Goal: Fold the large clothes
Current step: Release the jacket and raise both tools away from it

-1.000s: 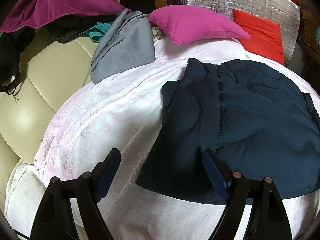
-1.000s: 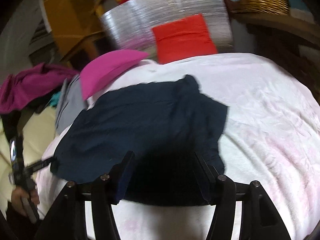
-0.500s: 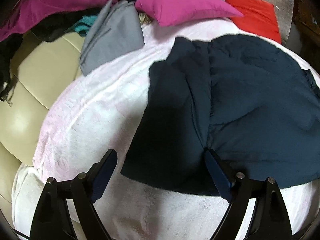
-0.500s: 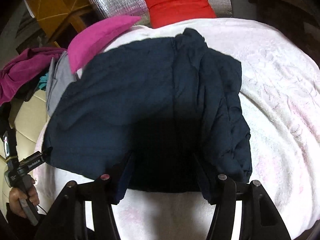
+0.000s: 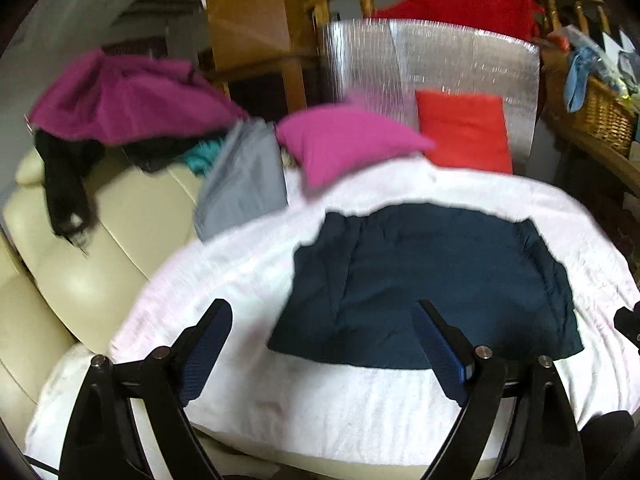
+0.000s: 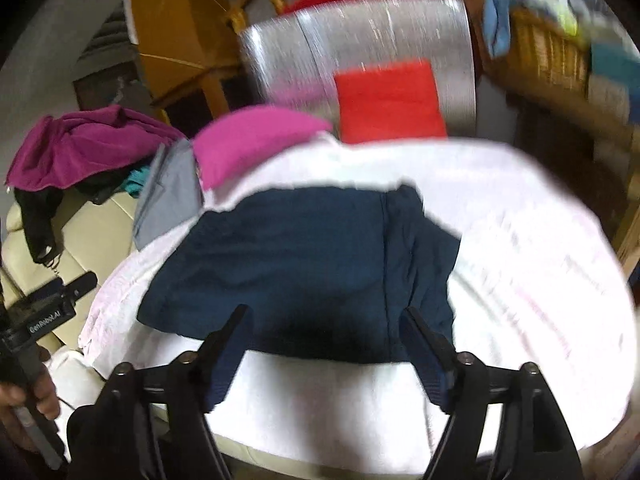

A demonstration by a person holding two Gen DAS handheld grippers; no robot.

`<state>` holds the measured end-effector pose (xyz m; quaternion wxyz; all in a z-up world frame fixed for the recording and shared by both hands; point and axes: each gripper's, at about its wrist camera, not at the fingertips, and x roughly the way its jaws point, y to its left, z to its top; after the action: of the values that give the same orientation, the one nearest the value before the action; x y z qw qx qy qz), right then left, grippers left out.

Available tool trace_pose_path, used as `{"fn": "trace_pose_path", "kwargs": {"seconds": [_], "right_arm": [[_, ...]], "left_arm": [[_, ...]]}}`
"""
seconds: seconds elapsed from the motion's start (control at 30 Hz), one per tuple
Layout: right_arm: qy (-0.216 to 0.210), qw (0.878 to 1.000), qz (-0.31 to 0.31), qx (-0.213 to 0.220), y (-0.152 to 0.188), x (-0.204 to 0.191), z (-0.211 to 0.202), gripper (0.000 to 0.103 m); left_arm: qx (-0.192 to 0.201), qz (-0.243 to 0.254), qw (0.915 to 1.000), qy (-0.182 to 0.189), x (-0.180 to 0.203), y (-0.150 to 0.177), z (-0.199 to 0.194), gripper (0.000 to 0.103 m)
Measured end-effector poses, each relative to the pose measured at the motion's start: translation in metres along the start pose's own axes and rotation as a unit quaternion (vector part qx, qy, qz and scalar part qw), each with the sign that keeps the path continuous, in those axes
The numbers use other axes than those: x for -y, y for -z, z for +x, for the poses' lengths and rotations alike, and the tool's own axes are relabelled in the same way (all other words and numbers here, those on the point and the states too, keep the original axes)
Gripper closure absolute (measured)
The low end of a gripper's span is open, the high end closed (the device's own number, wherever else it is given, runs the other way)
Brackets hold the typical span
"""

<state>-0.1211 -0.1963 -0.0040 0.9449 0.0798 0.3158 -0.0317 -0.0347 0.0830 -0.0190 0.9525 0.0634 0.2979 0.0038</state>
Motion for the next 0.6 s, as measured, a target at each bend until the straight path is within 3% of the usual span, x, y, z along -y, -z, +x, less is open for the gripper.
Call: {"fn": "trace_pose_path", "kwargs": {"seconds": [0.27, 0.6], "right_arm": [[0.009, 0.998, -0.021, 0.058, -0.008, -0.025, -0.071, 0.017], [-0.014, 0.997, 0.006, 0.076, -0.004, -0.034, -0.109, 0.017]], "left_arm": [[0.081, -0.027, 0.9963, -0.005, -0.012, -0.021, -0.085, 0.007], [0.151, -0.03, 0.988, -0.015, -0.009, -0.029, -0.147, 0.006]]}}
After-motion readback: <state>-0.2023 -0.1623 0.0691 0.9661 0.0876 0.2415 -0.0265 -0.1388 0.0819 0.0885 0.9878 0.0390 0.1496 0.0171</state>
